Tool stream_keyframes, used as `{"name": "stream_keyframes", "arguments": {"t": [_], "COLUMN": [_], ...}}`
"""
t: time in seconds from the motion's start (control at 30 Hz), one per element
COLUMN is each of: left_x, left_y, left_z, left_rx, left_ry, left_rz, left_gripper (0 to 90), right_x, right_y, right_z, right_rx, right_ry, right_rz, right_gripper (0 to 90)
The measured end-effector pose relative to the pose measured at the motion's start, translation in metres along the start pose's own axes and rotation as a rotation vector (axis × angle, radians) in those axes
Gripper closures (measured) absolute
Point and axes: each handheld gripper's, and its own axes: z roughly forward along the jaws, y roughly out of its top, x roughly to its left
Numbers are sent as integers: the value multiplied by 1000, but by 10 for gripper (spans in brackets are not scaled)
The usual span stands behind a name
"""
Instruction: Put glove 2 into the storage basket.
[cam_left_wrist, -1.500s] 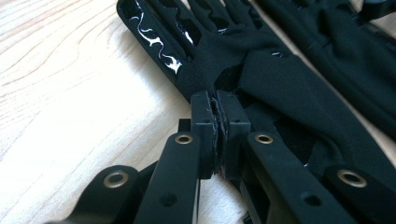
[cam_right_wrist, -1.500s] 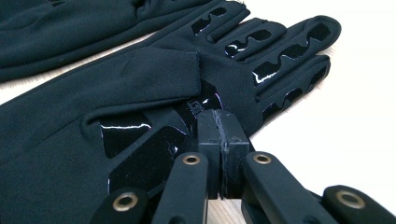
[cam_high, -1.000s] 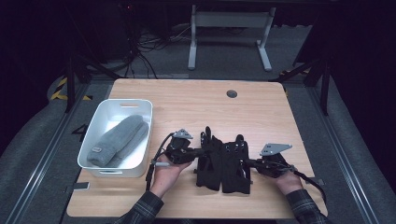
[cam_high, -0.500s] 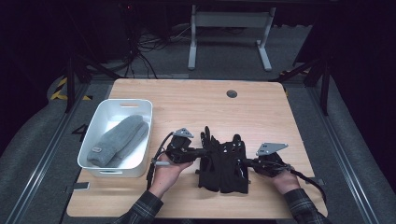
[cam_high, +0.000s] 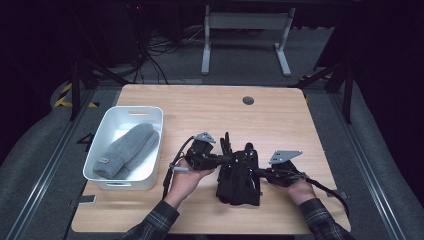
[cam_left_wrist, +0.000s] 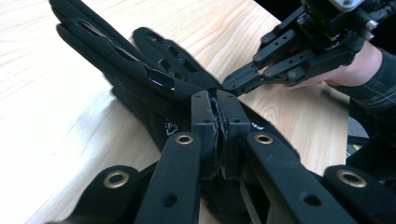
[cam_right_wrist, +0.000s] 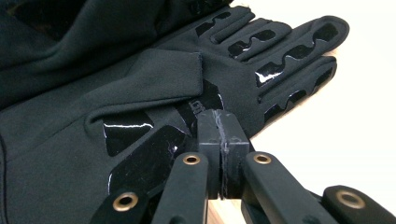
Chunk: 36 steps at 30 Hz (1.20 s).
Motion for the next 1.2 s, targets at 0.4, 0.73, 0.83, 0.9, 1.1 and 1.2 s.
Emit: {"name": "stream_keyframes", "arguments": {"t": [0.4, 0.73, 0.83, 0.9, 1.1, 1.2], "left_x": [1, 4, 3, 1, -3, -9], "left_y": [3, 3, 3, 4, 5, 4], "left_z": [17, 31, 36, 35, 29, 27], "left_rx": [32, 38, 28, 14, -2, 18], "left_ry": [-19, -17, -21, -21, -20, -24], "left_rz": [0, -5, 7, 25, 56, 81], "left_gripper": [871, 866, 853, 824, 773, 849], "right_x": [6, 7, 7, 7, -2, -14], "right_y": [14, 22, 22, 22, 20, 13], "right_z": [17, 27, 27, 25, 7, -6], "right_rx": [-10, -21, -23, -23, -33, -52], "right_ry": [57, 74, 71, 63, -18, -75], "right_rz": [-12, -23, -29, -33, -13, 18], "right_gripper": [899, 899, 898, 890, 717, 633]}}
